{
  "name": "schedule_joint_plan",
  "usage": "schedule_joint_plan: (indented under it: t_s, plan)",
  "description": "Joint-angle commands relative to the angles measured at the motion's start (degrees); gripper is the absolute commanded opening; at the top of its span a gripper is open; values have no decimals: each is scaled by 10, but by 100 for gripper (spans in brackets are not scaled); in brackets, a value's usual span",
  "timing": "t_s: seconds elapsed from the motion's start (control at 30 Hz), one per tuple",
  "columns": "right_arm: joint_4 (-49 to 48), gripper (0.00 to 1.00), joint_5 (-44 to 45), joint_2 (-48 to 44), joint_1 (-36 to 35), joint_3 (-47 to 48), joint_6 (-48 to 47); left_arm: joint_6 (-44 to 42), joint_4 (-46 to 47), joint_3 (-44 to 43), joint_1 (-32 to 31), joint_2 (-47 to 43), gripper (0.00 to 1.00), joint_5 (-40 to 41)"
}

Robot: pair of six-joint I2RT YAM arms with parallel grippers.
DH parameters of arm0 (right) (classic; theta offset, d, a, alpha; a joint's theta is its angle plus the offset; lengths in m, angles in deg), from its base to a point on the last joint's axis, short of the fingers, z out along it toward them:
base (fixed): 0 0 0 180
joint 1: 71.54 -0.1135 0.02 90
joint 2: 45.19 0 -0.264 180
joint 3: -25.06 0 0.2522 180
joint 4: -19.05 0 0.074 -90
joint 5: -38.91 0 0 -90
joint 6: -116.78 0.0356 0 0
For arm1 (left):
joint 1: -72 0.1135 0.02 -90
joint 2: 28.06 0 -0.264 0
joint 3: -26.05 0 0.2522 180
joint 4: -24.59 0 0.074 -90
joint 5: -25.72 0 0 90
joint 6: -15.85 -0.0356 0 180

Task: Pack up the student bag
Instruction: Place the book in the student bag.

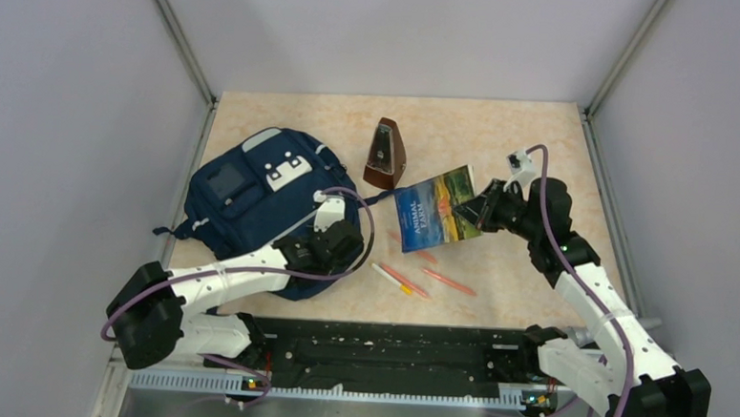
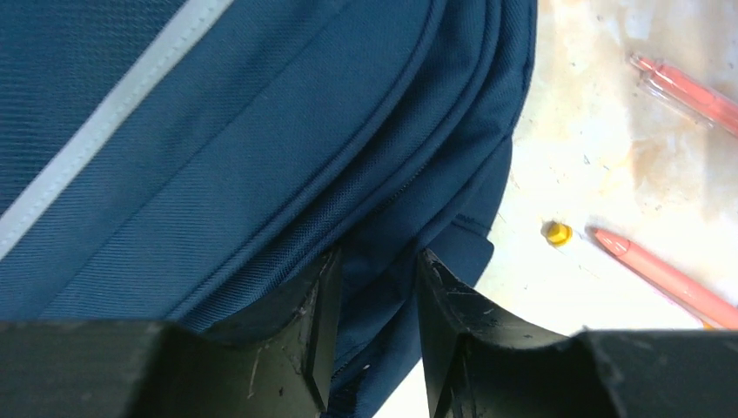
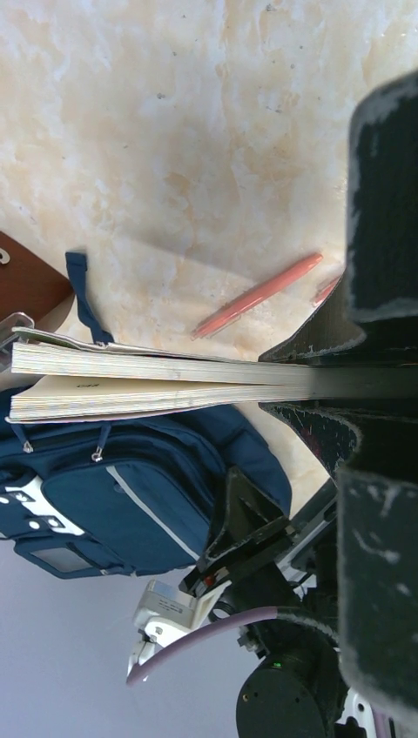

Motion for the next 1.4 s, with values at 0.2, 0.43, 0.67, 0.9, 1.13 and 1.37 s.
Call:
schedule_joint_plan:
  t_s: [0.2, 0.43, 0.67, 0.9, 1.13, 1.37]
  plan:
    - [-60, 0, -18, -19, 1, 3, 15, -2, -15, -37, 5, 37, 40, 116]
    - [-62, 0, -19, -16, 1, 0, 15, -11, 0, -37, 6, 69, 40, 85]
    - [-62, 0, -23, -18, 1, 1, 17, -17, -7, -43, 6, 63, 19, 97]
    - [-69, 0, -29, -10, 1, 0, 37, -99, -58, -138, 6, -13, 0, 125]
    - [-102, 0, -15, -12, -15, -24, 115, -274, -14, -216, 7, -85, 0, 160]
    - [-234, 0, 43, -4, -98, -69, 230, -398, 28, -268, 17, -94, 0, 167]
